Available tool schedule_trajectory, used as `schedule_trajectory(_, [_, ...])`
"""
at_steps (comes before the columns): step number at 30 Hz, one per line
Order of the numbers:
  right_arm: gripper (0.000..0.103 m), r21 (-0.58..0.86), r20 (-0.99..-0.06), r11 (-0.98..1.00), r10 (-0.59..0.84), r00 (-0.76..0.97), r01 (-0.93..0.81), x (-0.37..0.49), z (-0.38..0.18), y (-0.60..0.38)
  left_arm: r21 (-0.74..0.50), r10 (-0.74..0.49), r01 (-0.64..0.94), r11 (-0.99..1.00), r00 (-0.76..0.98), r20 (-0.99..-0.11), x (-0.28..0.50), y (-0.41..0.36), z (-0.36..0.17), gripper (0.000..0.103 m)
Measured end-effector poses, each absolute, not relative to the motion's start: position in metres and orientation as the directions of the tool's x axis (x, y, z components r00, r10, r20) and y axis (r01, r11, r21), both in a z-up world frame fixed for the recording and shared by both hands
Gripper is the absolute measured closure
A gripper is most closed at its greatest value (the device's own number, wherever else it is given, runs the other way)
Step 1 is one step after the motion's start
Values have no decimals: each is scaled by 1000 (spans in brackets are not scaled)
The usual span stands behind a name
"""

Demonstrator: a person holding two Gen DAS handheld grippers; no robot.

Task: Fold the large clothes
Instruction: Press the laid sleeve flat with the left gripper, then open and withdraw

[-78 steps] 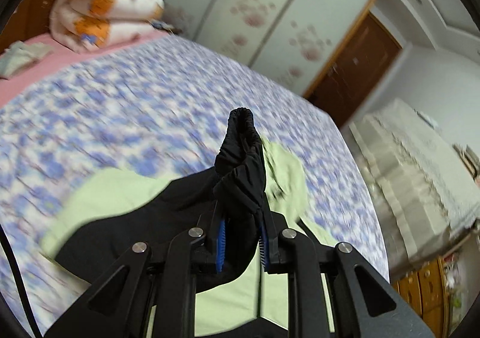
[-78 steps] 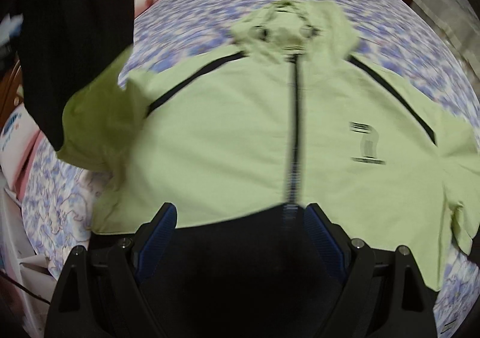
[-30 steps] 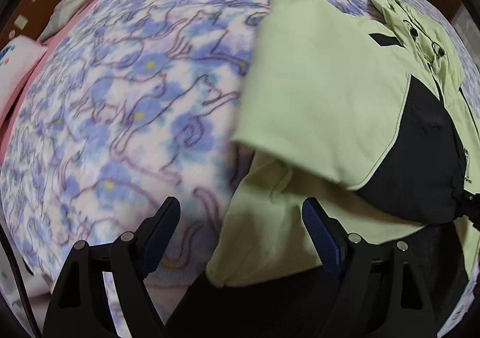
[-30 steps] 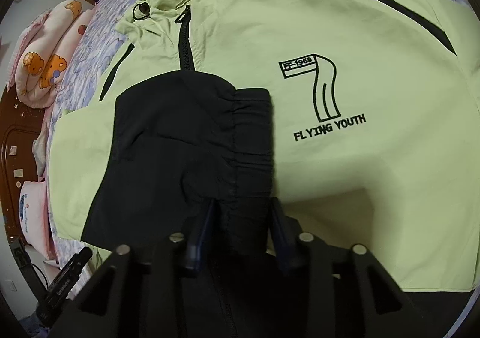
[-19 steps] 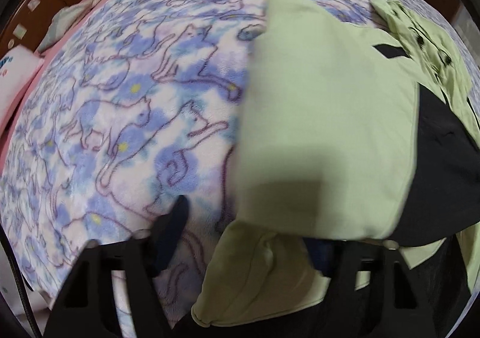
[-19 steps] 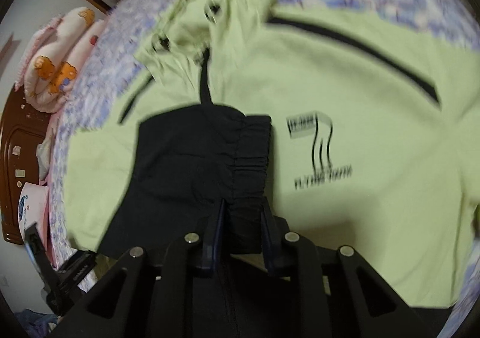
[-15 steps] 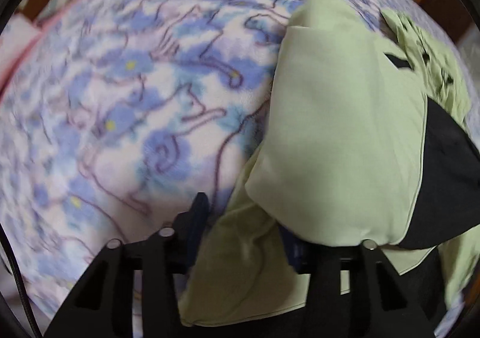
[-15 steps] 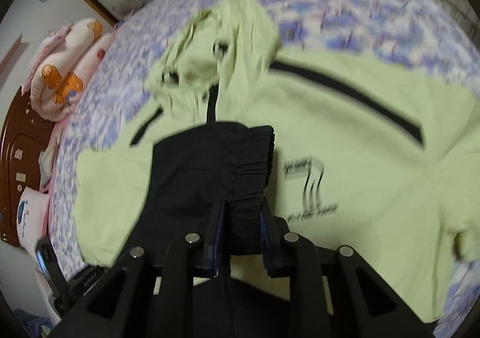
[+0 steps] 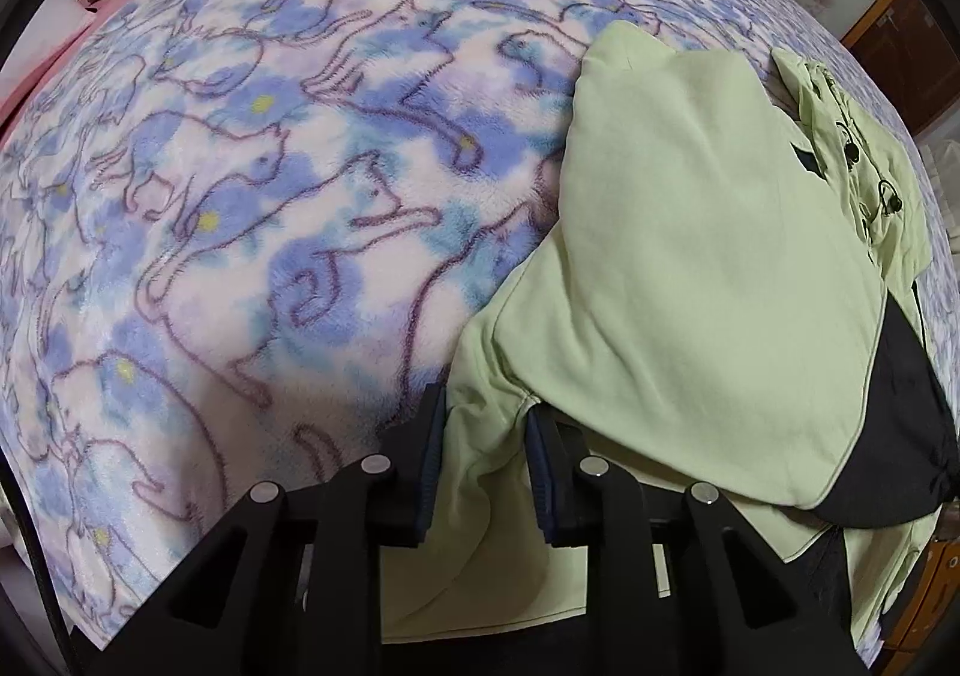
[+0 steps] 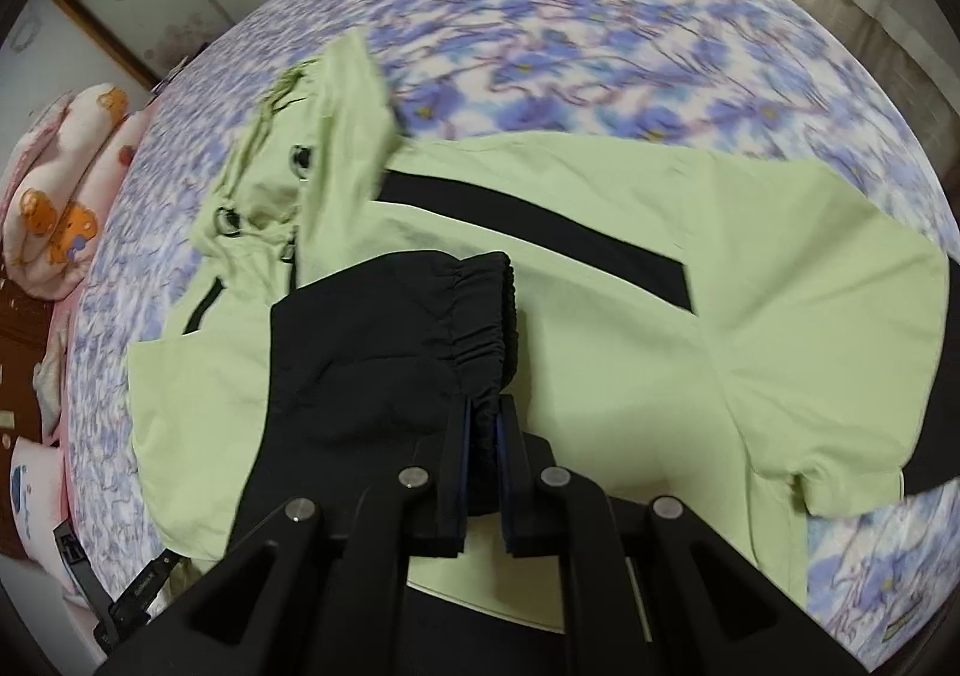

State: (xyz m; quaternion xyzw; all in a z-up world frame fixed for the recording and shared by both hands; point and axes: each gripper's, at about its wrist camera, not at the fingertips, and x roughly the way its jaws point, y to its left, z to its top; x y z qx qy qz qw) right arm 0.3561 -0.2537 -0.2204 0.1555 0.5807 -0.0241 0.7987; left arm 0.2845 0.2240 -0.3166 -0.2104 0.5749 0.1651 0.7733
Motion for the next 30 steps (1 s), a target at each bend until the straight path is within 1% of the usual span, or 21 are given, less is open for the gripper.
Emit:
schedule_trajectory(7, [96, 185, -946, 955, 109, 306, 233, 337, -236, -266, -119, 33, -507, 853, 280, -959, 287, 217, -318, 81])
schedule_trajectory(14, [97, 86, -951, 967, 8, 311, 240, 342, -253, -259, -120, 24, -510, 852, 268, -963, 290, 219, -320, 81])
schedule_trajectory(24, [96, 49, -947, 970, -31, 319, 238, 354, -269, -256, -114, 28, -492, 863, 272, -962, 290, 215, -321, 82])
schedule_trajectory(30, [94, 88, -945, 959, -6, 328, 269, 353, -270, -261, -130, 15, -471, 872, 292, -956, 286, 216, -315, 81])
